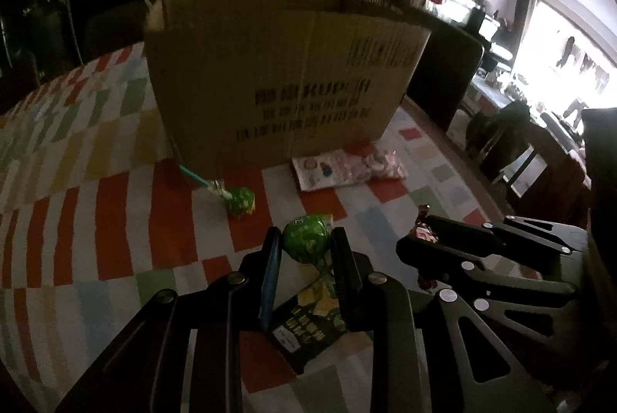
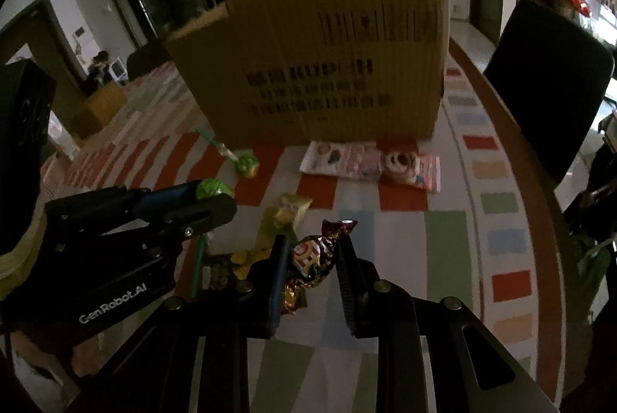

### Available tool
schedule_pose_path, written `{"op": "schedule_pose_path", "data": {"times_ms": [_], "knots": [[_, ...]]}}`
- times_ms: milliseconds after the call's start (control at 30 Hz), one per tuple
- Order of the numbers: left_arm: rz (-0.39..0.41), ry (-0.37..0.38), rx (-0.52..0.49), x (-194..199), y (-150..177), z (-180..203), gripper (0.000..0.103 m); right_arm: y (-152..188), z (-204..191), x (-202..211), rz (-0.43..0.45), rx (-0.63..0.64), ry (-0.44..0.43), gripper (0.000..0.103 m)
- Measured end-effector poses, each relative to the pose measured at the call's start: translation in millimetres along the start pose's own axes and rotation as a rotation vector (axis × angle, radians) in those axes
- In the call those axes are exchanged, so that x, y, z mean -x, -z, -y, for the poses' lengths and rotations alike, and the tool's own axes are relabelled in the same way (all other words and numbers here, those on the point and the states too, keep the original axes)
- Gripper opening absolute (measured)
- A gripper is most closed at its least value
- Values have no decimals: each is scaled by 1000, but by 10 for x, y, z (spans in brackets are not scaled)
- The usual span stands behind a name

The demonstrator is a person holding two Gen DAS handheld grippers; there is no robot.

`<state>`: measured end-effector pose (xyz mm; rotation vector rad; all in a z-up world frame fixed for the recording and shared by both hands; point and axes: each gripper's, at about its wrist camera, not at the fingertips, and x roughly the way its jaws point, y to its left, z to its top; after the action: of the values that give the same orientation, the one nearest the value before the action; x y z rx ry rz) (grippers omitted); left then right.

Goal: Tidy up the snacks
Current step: 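Grasp the gold-wrapped candy with the right tool while the left tool grasps the green lollipop, then drop the gold candy into the box with the right tool while the left tool drops the lollipop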

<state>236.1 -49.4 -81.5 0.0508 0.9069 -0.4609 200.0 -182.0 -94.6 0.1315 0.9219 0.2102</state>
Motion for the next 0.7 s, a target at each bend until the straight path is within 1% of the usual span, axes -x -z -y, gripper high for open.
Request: {"op": "schedule_pose_path", "data": {"times_ms": [367, 700], "knots": [[117, -14, -7, 409, -249, 73, 26, -257, -36, 340, 115, 19, -8, 26], [216, -28, -30, 705, -537, 110, 26, -584, -61, 622, 225, 32, -12, 26]]}}
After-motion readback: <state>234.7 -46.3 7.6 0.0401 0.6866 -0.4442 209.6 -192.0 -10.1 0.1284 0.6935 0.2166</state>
